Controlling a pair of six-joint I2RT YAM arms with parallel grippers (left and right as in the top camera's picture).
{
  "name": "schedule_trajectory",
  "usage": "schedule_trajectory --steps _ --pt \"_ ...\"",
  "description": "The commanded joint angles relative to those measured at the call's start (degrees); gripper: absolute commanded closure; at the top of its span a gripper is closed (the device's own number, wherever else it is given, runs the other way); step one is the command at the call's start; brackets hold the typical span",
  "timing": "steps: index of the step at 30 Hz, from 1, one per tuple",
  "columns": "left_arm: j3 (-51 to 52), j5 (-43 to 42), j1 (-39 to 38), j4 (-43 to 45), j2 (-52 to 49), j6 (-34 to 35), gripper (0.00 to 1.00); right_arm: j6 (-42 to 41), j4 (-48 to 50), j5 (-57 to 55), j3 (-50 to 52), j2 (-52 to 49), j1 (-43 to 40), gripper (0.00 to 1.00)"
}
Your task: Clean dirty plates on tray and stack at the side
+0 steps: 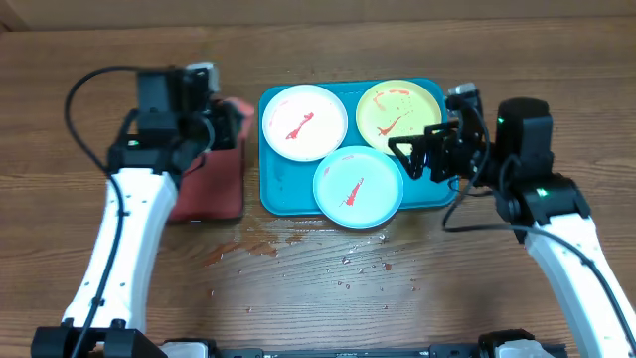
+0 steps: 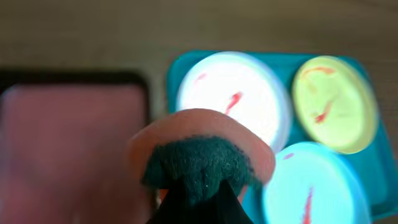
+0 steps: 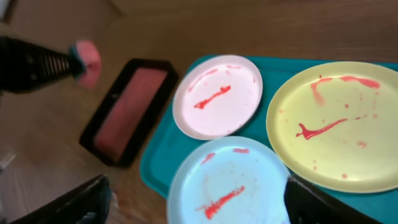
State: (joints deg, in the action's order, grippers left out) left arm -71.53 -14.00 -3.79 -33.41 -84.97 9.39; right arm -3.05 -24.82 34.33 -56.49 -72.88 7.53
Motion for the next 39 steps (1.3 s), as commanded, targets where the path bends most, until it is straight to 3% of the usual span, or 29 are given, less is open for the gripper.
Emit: schedule_trajectory --steps 1,6,15,20,25,39 --pt "-0.68 2.16 -5.4 3.82 -2.69 3.52 0.96 3.5 0.79 0.72 -1.14 -3.43 -0.15 0.18" --pt "-5.16 4.98 -10.47 5.31 -11.65 3.96 0.96 3.52 1.05 -7.15 -1.29 -6.27 0.7 0.21" --pt "-25.88 8.63 -13.49 -2.95 -33.24 3.93 0.96 3.34 0.9 -21.57 -2.8 -9.6 8.15 0.25" --pt "-33.73 10.1 -14.64 -5.35 -41.22 3.91 0.96 1.95 1.05 -24.04 -3.06 -14.01 10.95 0.27" --pt "-37.0 9.94 -14.91 -5.33 -46.07 3.93 0.96 -1.49 1.16 -23.78 -5.11 -18.45 11.13 0.37" --pt "-36.96 11.19 -14.99 -9.6 -48.78 3.04 0.96 -1.49 -7.26 -23.82 -26.45 -35.69 15.65 0.39"
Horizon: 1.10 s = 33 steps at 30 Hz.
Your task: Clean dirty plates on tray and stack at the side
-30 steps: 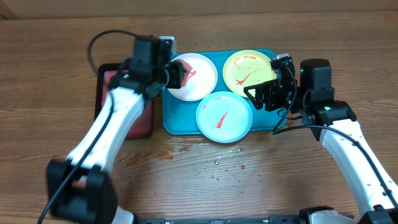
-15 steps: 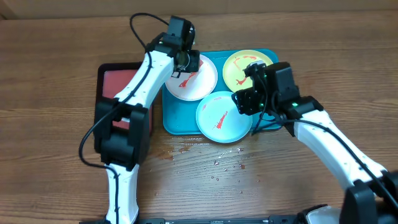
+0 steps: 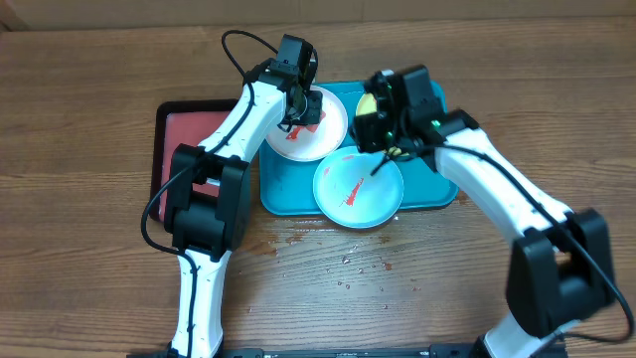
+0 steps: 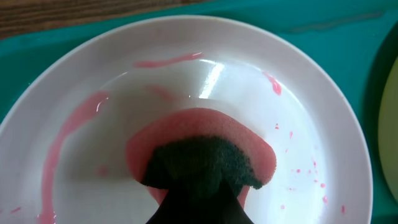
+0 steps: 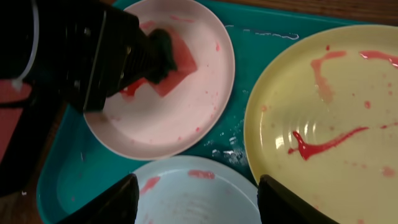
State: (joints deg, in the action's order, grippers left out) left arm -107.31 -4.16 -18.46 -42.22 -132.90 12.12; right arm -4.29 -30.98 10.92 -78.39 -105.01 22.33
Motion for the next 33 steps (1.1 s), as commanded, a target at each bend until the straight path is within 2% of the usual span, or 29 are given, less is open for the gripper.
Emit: schedule_trajectory --steps 1,16,33 --pt "-1.18 1.42 -0.31 -1.11 -0.85 0.31 0.96 -0.44 -1.64 -0.39 -5.66 -4.63 0.96 0.41" --pt "-1.07 1.64 -0.31 -2.99 -0.85 1.44 0.96 -5.55 4.2 -0.37 -7.58 -13.09 1.79 0.58" --pt "-1.07 1.62 -0.22 -4.13 -0.85 3.85 0.96 -8.44 9.97 0.68 -7.58 -17.9 1.84 0.66"
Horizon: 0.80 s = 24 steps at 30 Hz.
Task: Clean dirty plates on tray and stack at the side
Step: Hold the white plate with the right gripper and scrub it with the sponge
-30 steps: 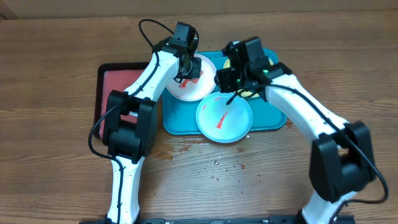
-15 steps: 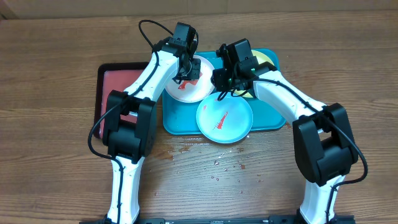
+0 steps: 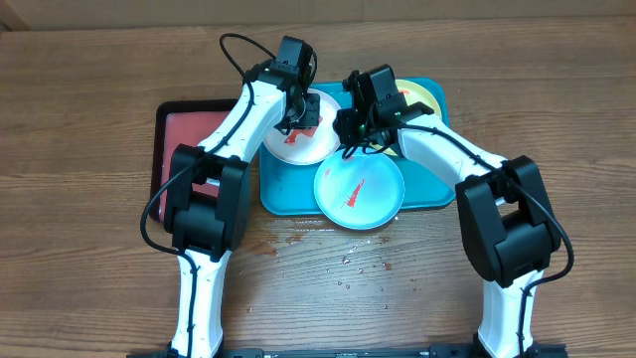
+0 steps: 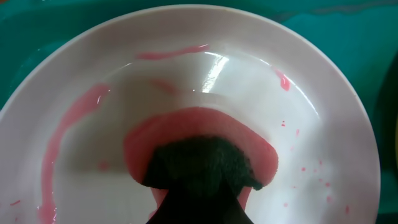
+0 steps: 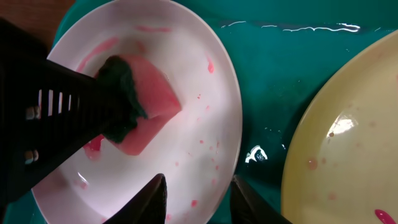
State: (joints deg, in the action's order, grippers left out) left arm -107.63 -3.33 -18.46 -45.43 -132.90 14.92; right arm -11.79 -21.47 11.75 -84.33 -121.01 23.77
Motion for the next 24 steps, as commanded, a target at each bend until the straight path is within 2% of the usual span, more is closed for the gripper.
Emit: schedule_trajectory --steps 1,17,21,24 --pt "-0.74 0.81 -0.22 -1.01 -0.85 1.29 0.96 -0.94 0.48 -0.15 -1.64 -2.21 0.39 0.66" --pt "-0.74 0.79 -0.22 -1.07 -0.85 3.04 0.96 -1.99 3.02 -1.42 -1.62 -4.15 0.63 0.72" --pt "-0.74 0.79 -0.22 -1.07 -0.85 3.39 0.96 -1.99 3.39 -1.44 -1.64 -5.09 1.46 0.77" --pt "-0.74 0.79 -0.22 -1.27 -0.85 3.56 0.96 -2.01 3.89 -1.46 -1.64 -5.84 2.27 0.87"
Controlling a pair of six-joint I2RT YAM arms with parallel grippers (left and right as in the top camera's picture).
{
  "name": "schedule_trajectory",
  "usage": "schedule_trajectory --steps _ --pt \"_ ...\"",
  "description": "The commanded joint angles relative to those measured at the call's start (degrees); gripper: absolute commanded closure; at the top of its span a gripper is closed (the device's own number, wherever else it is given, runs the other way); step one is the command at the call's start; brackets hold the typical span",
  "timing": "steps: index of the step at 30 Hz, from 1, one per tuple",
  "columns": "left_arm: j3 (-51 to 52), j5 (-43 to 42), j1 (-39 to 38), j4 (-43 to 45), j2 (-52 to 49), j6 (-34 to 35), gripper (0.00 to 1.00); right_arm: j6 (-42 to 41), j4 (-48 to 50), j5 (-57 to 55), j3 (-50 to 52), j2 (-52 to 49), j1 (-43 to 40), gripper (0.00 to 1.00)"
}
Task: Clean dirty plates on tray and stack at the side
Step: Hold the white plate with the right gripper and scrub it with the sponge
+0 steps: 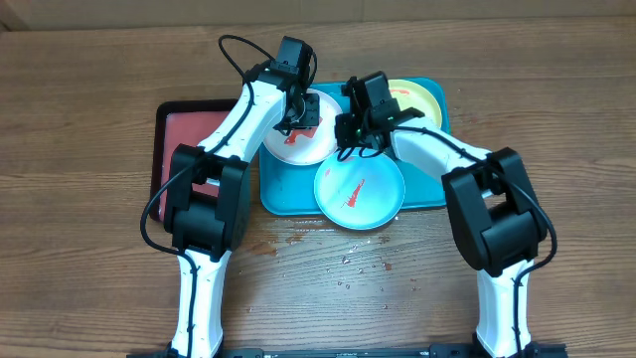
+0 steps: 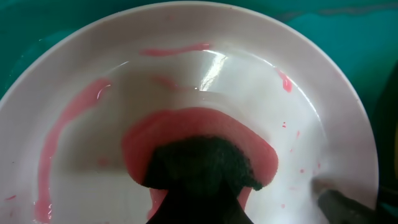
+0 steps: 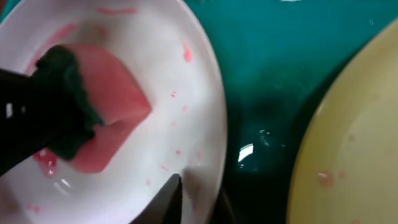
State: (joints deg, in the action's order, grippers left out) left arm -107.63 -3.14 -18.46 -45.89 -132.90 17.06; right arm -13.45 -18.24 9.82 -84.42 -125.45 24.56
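The white plate (image 1: 298,139) lies at the back left of the teal tray (image 1: 283,189), streaked with red sauce. My left gripper (image 1: 301,111) is shut on a pink sponge with a green scrub side (image 2: 199,146), which presses on the middle of the white plate (image 2: 93,74). My right gripper (image 3: 198,190) straddles the white plate's right rim (image 3: 211,124), one finger (image 3: 171,202) on the inside, and is closed on it. The blue plate (image 1: 360,191) and the yellow plate (image 1: 417,97) carry red smears.
A black tray with a red pad (image 1: 171,149) sits left of the teal tray. Water drops and red stains (image 1: 348,264) mark the wooden table (image 1: 89,249) in front of the tray. The yellow plate's edge (image 3: 336,137) lies close to the right gripper.
My right gripper has come down onto the white plate's right rim and its fingers have closed in on it. The left gripper still holds the sponge on the plate's middle.
First the left gripper held the sponge near the black tray, and the right gripper hung open over the tray's right side. Then the sponge rested on the white plate with the right gripper open nearby. Now the right gripper grips that plate's rim.
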Motion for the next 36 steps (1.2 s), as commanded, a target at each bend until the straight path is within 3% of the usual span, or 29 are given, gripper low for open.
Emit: schedule_trajectory --steps 1,2,13,21,29,36 --pt "-0.74 0.59 -0.22 -0.96 -0.85 1.42 0.96 -0.37 0.79 0.44 -1.55 -1.62 1.7 0.92" --pt "-0.74 0.59 -0.22 -1.16 -0.85 1.42 0.96 -0.94 0.85 0.31 -1.55 -1.68 1.95 0.96" --pt "-0.76 0.57 -0.22 -5.33 -0.81 1.44 0.96 -10.99 1.84 -3.02 -1.6 -1.7 2.21 0.96" --pt "-0.96 0.39 -0.28 -9.07 -0.33 2.49 0.96 -22.82 1.77 -5.97 -1.6 -1.7 2.21 0.96" --pt "-0.96 2.43 -0.33 -14.84 0.72 2.43 0.96 -24.76 2.08 -6.16 -2.36 -1.7 2.21 0.96" --pt "-0.85 10.16 -0.33 -20.52 0.7 2.23 0.96 -24.72 1.44 -6.16 -4.26 -1.7 2.21 0.96"
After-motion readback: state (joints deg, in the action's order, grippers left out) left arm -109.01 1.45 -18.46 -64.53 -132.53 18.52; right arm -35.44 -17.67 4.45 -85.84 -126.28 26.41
